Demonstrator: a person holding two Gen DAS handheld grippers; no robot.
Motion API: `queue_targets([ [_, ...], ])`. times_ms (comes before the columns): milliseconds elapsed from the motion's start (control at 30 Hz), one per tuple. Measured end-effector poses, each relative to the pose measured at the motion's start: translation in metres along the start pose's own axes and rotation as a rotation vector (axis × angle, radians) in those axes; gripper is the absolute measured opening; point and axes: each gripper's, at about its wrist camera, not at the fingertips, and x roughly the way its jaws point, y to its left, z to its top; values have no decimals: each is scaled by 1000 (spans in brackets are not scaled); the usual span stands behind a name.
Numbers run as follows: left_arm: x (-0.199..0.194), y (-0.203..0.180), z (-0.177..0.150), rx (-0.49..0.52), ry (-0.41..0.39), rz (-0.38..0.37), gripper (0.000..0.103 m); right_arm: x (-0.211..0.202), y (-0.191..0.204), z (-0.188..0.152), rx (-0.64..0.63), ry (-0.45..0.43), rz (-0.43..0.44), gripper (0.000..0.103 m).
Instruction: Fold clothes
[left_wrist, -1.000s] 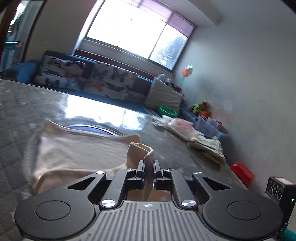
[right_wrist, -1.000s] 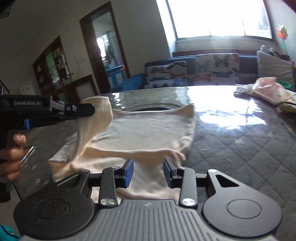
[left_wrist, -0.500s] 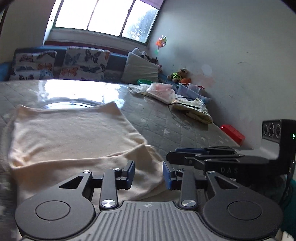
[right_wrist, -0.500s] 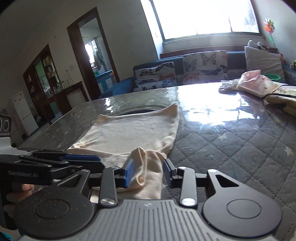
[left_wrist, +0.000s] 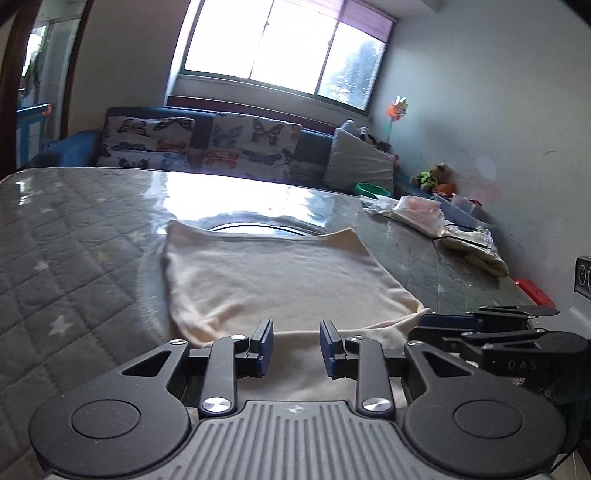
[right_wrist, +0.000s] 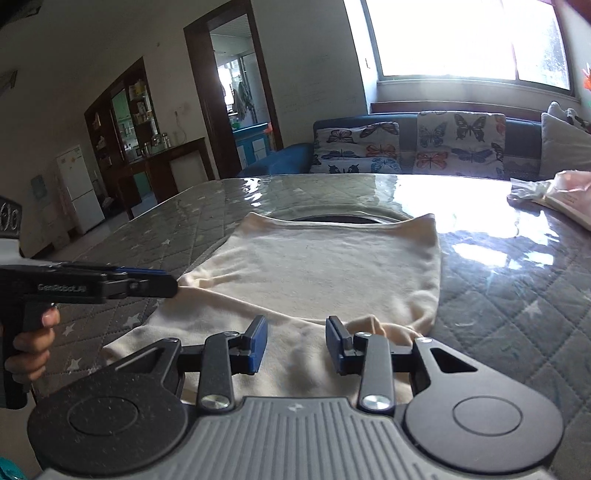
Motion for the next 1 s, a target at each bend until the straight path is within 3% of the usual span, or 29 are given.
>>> queue_targets([
  [100, 17, 3, -1, 24, 33, 23, 22, 4, -1, 0, -25, 22, -5, 35],
  [167, 23, 9, -5, 60, 48, 109, 19, 4, -2, -2, -41, 33, -13, 34],
  [300, 14, 30, -9, 29, 37, 154, 18, 4, -4, -4, -74, 56, -29, 34],
  [367, 4, 34, -7, 9, 25, 130, 18, 4, -5, -5, -90, 67, -37, 34],
  [533, -14, 7, -11, 114, -12, 34, 19, -4, 1, -9, -118, 77, -20, 35],
  [667, -2, -1, -24, 205, 62, 66, 20, -8, 0, -18, -140, 93, -40, 35],
  [867, -17, -14, -27, 232, 44, 12, 21, -22, 8, -19, -190, 83, -36, 35],
  [1000, -11, -11, -36, 257, 85, 13, 24, -27, 9, -21, -195, 91, -27, 35],
])
